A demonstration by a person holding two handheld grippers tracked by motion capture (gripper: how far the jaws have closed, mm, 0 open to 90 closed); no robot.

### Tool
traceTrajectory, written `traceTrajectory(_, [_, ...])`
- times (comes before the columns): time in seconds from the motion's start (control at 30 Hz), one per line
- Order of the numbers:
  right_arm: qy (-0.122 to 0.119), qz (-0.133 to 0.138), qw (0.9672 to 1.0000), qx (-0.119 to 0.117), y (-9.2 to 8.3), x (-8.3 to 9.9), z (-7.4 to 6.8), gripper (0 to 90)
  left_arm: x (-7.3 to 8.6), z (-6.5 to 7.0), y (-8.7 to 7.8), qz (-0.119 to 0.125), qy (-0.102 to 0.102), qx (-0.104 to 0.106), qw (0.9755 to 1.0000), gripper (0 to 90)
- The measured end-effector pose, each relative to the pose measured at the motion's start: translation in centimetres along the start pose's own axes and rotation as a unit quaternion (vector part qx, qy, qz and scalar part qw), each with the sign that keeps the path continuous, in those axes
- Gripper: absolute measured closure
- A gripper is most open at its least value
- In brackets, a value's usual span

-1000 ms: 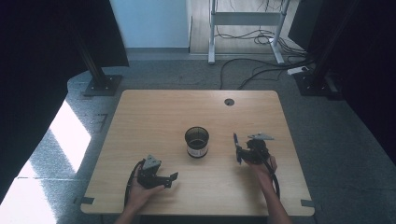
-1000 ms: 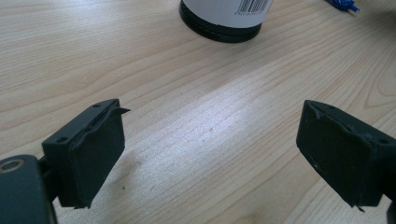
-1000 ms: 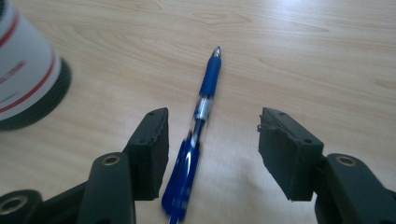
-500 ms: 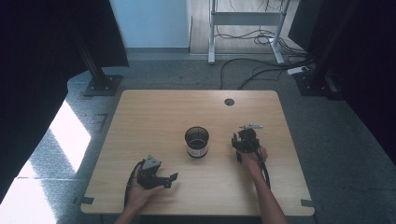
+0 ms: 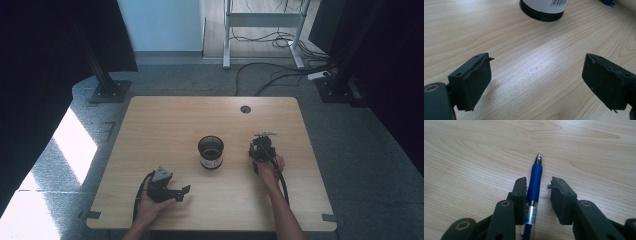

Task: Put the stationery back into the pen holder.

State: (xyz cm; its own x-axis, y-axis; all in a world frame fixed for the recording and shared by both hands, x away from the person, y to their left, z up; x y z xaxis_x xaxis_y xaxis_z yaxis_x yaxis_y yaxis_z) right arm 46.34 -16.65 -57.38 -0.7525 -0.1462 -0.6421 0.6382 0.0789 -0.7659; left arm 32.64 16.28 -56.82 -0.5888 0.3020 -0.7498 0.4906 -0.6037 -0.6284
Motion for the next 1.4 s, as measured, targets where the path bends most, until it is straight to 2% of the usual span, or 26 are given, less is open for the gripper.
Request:
traceTrajectory(0.13, [0.002, 0.0, 1.0, 0.002, -0.1, 0.0, -0.4, 75.2, 0.2, 0.0, 0.1, -0.002, -0.001, 0.002, 1.0, 9.0])
traceTrajectory(0.3, [-0.008, 0.001, 0.9999, 0.011, 0.0, -0.1, -0.7, 78.3, 0.2, 0.0, 0.2, -0.005, 0.0, 0.004, 1.0, 9.1])
traceTrajectory(0.47, [0.017, 0.001, 0.9998, -0.011, 0.0, -0.1, -0.2, 78.9, 0.3, 0.0, 0.1, -0.005, -0.001, 0.005, 1.0, 9.2])
traceTrajectory(0.57, [0.032, 0.033, 0.9985, -0.03, -1.1, -0.3, 0.2, 79.0, 0.2, -0.2, 0.0, -0.003, -0.004, 0.004, 1.0, 9.2])
traceTrajectory(0.67, [0.035, 0.066, 0.9963, -0.044, -2.8, -0.7, 0.3, 79.0, 0.2, -0.2, -0.1, -0.002, -0.005, 0.004, 1.0, 9.2])
traceTrajectory(0.77, [0.037, 0.097, 0.9931, -0.056, -4.5, -1.2, 0.3, 79.0, 0.1, -0.1, -0.1, -0.002, -0.004, 0.004, 1.0, 9.2])
traceTrajectory(0.97, [0.034, 0.154, 0.9835, -0.089, -7.7, -2.3, -0.3, 79.0, 0.1, -0.1, -0.1, -0.002, -0.005, 0.005, 1.0, 9.3])
traceTrajectory(1.23, [0.02, 0.208, 0.9702, -0.123, -10.9, -4.7, -2.3, 79.0, 0.2, -0.1, 0.0, -0.005, -0.008, 0.006, 0.9999, 10.9])
traceTrajectory(1.4, [0.012, 0.221, 0.965, -0.142, -11.7, -5.9, -3.9, 79.0, 0.1, -0.3, -0.1, -0.004, -0.009, 0.007, 0.9999, 11.0])
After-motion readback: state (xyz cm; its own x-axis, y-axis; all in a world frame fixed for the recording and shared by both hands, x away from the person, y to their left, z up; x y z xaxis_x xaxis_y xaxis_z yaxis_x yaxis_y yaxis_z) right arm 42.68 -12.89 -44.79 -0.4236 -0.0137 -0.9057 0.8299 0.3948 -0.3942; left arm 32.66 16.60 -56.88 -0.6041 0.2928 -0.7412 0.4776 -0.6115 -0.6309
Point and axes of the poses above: each handheld gripper's, and its own axes: y roughly forward along the jaws, x roughly out of its underside, z roughly to its right, the point moved 5 cm from there along y, roughly forward along the jaws, and after that the axes turned 4 degrees about x, right-handed, at the moved point
